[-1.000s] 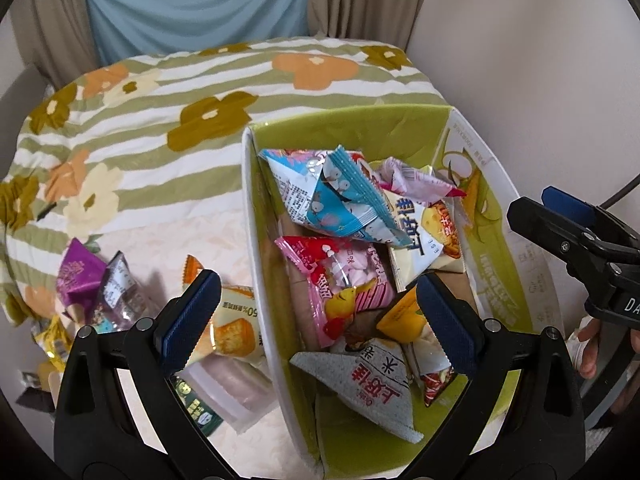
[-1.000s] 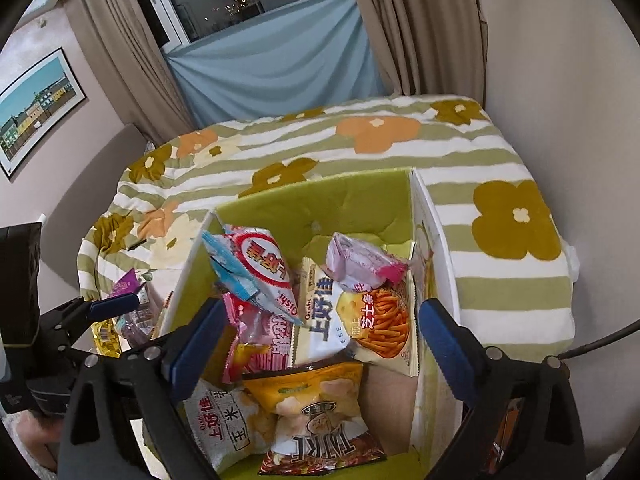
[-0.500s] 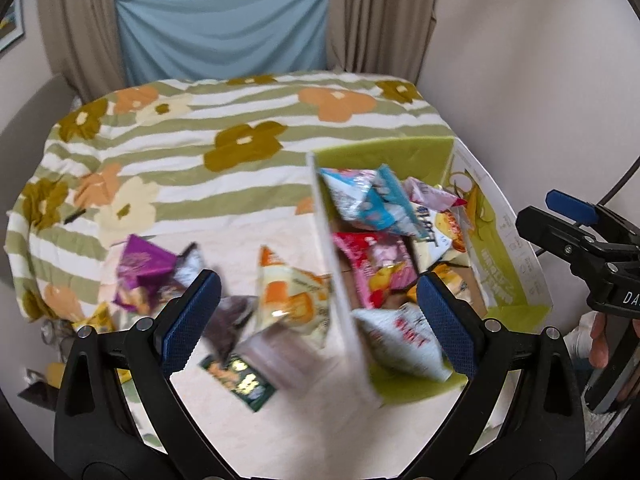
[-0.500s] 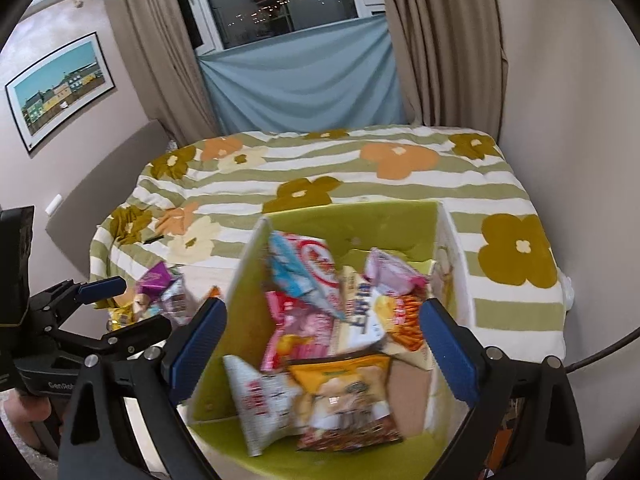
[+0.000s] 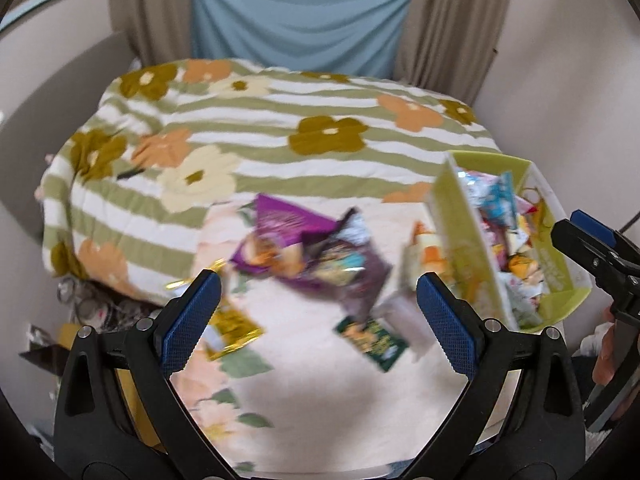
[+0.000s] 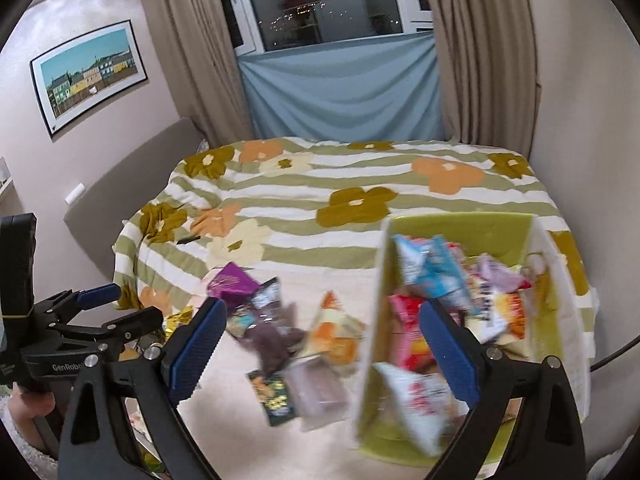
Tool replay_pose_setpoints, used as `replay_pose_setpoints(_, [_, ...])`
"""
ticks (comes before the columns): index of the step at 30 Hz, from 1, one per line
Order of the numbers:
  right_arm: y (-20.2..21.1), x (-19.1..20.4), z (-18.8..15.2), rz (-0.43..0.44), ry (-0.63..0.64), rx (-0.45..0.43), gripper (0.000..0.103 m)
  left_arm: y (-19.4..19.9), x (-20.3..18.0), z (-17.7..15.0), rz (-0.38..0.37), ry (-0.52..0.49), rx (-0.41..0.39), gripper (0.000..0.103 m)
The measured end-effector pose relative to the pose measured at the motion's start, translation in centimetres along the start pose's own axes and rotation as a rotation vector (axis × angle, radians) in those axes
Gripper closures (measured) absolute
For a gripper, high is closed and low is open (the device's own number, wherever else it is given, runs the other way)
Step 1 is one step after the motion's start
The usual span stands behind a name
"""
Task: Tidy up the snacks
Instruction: 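Grasp the gold chip bag with left tool while right tool grasps dark purple bag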
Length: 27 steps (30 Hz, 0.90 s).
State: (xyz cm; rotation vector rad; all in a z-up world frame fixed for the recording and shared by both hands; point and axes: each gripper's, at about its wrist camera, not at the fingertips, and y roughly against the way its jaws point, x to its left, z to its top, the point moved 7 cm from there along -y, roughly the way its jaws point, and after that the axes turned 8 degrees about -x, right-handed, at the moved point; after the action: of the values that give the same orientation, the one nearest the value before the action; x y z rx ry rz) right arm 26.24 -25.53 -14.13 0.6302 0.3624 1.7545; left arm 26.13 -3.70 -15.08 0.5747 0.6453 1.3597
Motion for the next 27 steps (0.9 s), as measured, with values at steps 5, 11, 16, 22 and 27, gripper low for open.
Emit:
replay_pose_setpoints(5, [-2.4,4.2,-1.3,0.014,-0.007,0.026,0.007,-0.6,6.0,-1.6,0.005,0.033,0.046,0.005])
replay_pose_setpoints(11, [-4.7,8.3,-3.4,0.005,0.002,0.056,0.007,-2.4,11.6,-3.2,-0.022,0.07,0.1,0.005])
replay_pose_setpoints(16, [-6.8,9.7,-5.3,-0.028,0.044,0.106,0.007,-5.6,14.0,-5.3,-0.034,0.128,0.174,0.005])
replay_pose_setpoints(22, [-9.6,9.6,-7.1,-0.03,0.129,0.177,0.007,-9.8,14.8,-7.2,-0.019,0.199,0.229,0.013])
replay_pose_setpoints(27, [-12.9,9.2,-8.1,0.012,0.183,0.232,0.007,-12.8,14.7,-8.3,0.007,0.231,0.272,0.021])
